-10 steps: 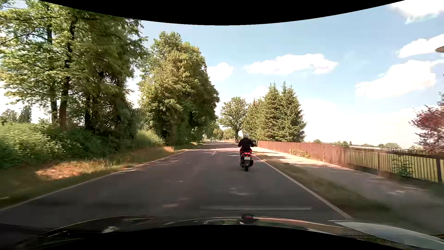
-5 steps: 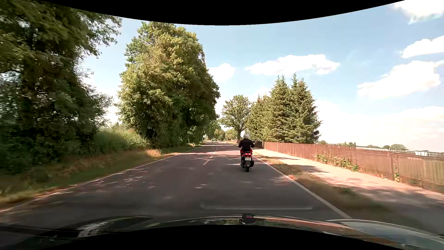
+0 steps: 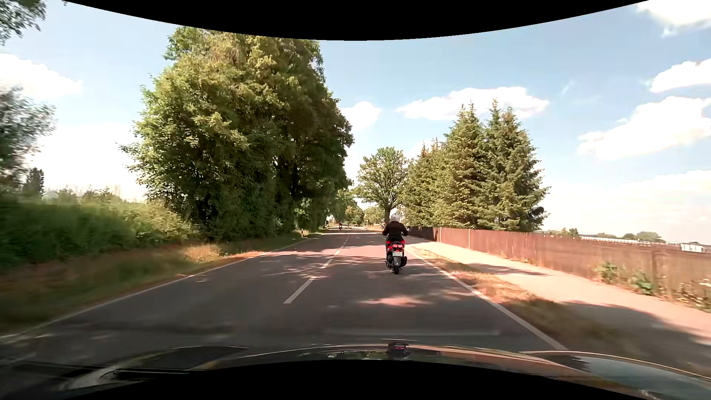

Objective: Follow the waypoints while adhering to traffic rules and regulations

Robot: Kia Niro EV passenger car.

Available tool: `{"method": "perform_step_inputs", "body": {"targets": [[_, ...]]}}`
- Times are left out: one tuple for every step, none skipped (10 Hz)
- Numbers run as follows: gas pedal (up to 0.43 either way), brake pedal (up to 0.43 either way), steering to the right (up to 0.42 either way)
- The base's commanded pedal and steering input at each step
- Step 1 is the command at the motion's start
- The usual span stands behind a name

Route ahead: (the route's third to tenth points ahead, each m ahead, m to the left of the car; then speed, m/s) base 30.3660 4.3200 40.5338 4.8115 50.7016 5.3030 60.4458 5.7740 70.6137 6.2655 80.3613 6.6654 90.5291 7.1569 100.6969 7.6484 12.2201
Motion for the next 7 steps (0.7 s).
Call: {"method": "perform_step_inputs", "body": {"targets": [[0.197,0.006,-0.006],[0.197,0.006,-0.006],[0.197,0.006,-0.006],[0.209,0.006,-0.006],[0.209,0.006,-0.006],[0.209,0.006,-0.006],[0.209,0.006,-0.006]]}}
